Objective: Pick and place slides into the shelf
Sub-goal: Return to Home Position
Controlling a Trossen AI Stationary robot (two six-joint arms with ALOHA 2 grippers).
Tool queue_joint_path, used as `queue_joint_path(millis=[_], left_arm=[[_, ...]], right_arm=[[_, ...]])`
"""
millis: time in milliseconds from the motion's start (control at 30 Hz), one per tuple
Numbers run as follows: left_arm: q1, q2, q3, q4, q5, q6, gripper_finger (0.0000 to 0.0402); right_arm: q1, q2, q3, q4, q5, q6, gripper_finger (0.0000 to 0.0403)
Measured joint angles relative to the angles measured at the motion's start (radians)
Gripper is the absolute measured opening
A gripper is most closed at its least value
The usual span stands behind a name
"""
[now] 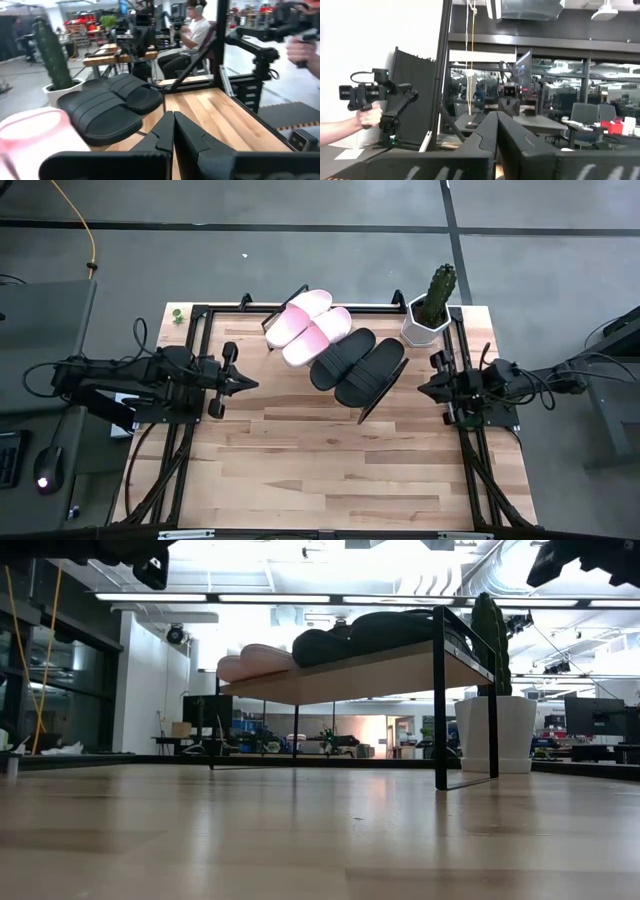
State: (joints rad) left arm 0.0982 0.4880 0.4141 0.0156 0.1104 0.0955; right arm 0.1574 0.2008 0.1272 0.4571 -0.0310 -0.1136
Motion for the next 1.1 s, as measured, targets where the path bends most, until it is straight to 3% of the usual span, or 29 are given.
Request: queue_joint_path(millis=[333,833,1100], left_arm=[[0.001,-0.002,-0.128,0.169,0.013,0.002,0.0001],[0.001,-0.006,-0.205,0.146,0.012,-0.021,0.0001],[0.0,-0.12,-0.292,0.208,0.01,-0.032,0.0001]], right_arm=[[0.0,0.0,0.0,0.014,-0.028,-0.04,0.0],[0.0,0.0,0.0,-0.035,-0.047,-0.024,0.0],[0.0,0.0,-0.058,0.025,-0.052,-0.022,0.0]])
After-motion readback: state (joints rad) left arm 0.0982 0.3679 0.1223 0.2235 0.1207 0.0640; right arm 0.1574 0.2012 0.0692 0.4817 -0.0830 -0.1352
